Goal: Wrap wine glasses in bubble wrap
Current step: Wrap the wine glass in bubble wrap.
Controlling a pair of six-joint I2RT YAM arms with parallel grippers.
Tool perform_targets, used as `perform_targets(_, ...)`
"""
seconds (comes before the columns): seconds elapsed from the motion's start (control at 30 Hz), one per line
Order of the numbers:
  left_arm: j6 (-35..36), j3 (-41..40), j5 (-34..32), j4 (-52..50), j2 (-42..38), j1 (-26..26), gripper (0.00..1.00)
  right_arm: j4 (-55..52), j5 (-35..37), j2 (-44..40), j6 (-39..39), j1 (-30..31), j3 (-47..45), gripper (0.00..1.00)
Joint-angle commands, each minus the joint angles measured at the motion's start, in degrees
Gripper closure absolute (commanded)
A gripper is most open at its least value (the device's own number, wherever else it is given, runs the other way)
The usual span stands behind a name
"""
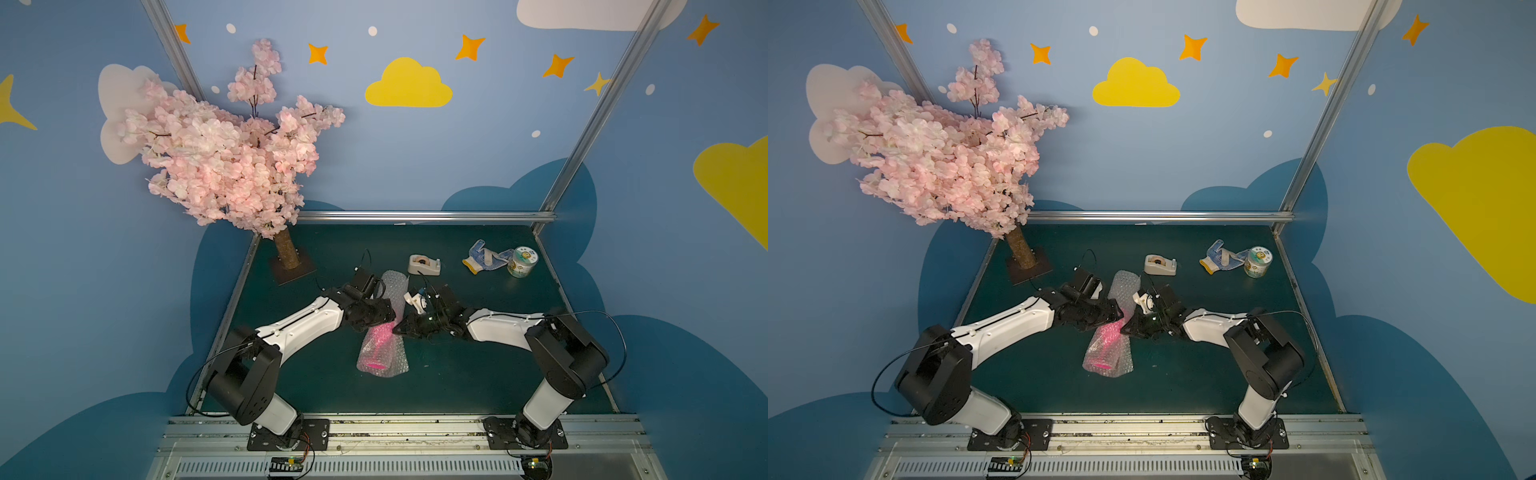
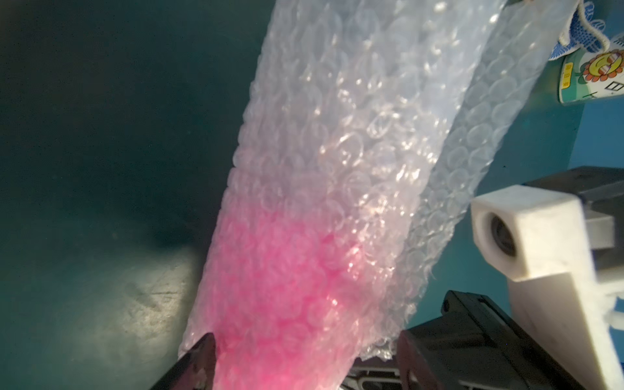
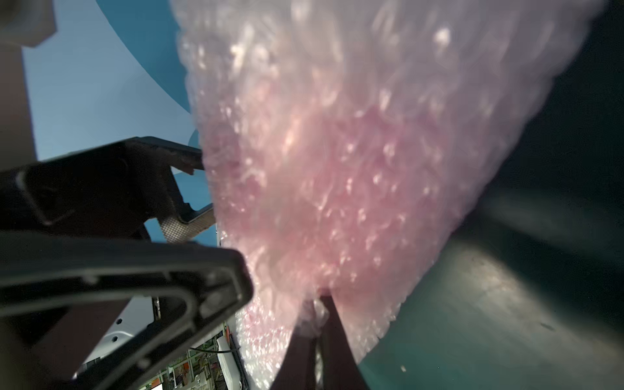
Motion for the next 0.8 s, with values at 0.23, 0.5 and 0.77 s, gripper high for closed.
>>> perform_targets(0.23,3.18,-0.05,3.85,1.73,-1.56,-0.91,0.13,-1.84,0.44,1.41,-1.55,0.88,2.67,0.93)
perform_targets(0.5,5.27,3.85,0.39,-4.26,2.43,-2.62,0.14,-5.19,1.55,0.71,-3.22,1.84,4.96,0.92)
perform_targets(0.77,3.56,5.09,-1.95,-5.91,4.94,-2.93,0.21,-6.58,2.02,-0.38,-3.38,2.25,5.23,0.88)
